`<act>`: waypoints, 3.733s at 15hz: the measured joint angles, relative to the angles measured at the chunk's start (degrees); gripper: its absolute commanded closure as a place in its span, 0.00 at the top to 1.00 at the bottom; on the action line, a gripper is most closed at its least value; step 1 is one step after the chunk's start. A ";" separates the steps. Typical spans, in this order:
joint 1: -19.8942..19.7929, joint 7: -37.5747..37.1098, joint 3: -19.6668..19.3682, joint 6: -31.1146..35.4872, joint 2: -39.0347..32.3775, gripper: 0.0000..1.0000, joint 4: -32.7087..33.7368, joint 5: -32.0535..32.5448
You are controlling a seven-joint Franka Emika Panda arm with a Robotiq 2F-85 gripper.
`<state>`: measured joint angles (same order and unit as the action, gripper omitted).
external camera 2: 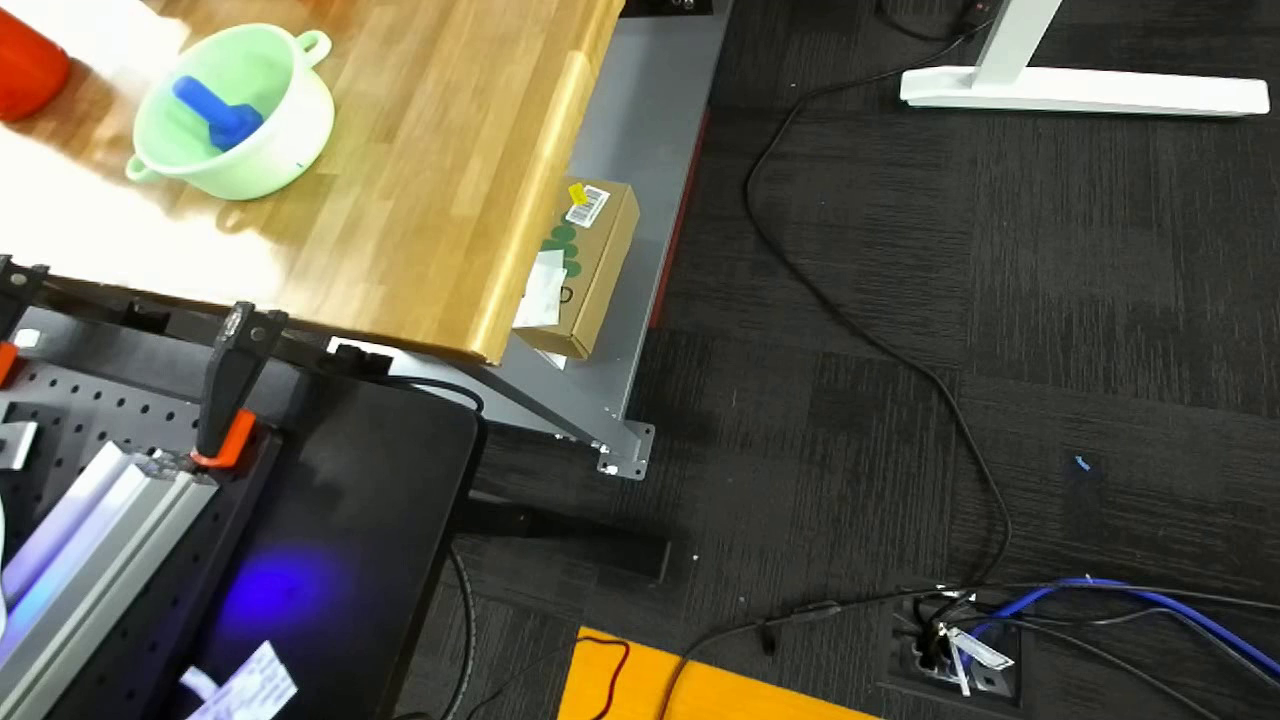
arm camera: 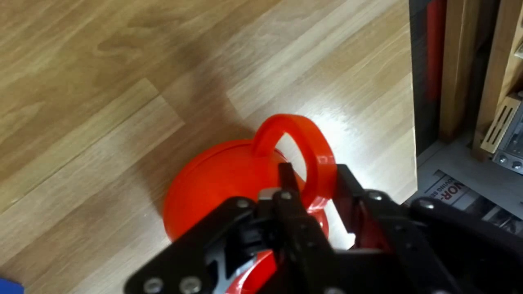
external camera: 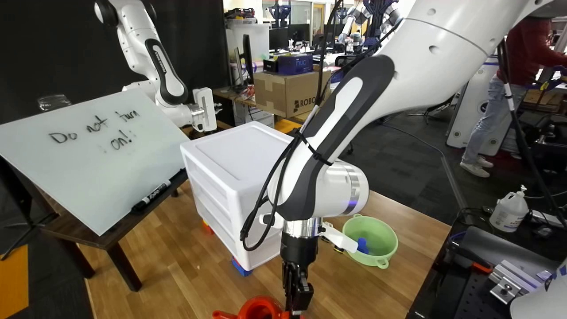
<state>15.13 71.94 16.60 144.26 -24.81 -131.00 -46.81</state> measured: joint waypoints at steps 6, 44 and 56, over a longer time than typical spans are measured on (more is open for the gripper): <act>-0.83 0.00 0.78 0.01 0.00 0.05 -0.03 0.00; 10.36 8.15 9.22 21.93 34.64 0.05 -28.57 -46.94; 9.17 46.42 12.01 23.61 36.84 0.05 -28.52 -104.94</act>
<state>24.30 118.36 28.61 167.87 12.03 -159.53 -151.75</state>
